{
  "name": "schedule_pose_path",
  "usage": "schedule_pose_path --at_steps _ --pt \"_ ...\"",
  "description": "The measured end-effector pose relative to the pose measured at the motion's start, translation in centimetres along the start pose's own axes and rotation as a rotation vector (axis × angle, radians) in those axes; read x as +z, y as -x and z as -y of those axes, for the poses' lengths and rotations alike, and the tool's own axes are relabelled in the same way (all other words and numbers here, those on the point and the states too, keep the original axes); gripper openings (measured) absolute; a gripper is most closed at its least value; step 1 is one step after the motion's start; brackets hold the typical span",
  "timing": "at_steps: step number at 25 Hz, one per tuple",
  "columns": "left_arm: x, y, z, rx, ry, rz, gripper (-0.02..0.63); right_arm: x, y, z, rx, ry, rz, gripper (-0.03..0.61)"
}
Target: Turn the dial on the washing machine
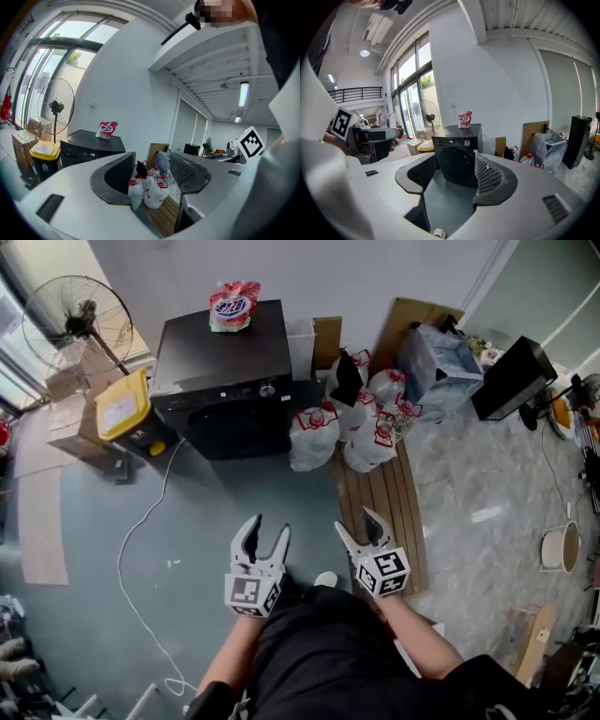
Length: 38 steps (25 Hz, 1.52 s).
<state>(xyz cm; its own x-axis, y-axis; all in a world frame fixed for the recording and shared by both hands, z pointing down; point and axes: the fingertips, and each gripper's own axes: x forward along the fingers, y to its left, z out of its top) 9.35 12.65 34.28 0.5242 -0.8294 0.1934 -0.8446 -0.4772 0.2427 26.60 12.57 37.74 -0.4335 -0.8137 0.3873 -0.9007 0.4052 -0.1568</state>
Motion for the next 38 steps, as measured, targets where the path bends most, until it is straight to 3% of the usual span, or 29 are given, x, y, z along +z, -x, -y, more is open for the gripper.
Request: schedule_pose_path --at_steps 11,20,29,38 --pt "2.7 0.1 -8.3 -0.004 0.014 0.057 0.224 2.3 -7.1 -4.3 -0.017 0.042 -0.020 0.233" --pt "2.9 -0.8 -12.3 -0.034 -0.012 0.040 0.224 3.8 -12.6 -5.8 -0.027 0.065 -0.027 0.233" --pt "2.7 -4.3 -15.0 0.033 0.009 0.041 0.224 3.1 -19.6 -3.6 0.006 0.092 -0.043 0.233" --pt "0.7 -9.5 -18.3 0.136 0.044 -0.010 0.224 2.9 -29.6 0.0 0.090 0.067 -0.079 0.235"
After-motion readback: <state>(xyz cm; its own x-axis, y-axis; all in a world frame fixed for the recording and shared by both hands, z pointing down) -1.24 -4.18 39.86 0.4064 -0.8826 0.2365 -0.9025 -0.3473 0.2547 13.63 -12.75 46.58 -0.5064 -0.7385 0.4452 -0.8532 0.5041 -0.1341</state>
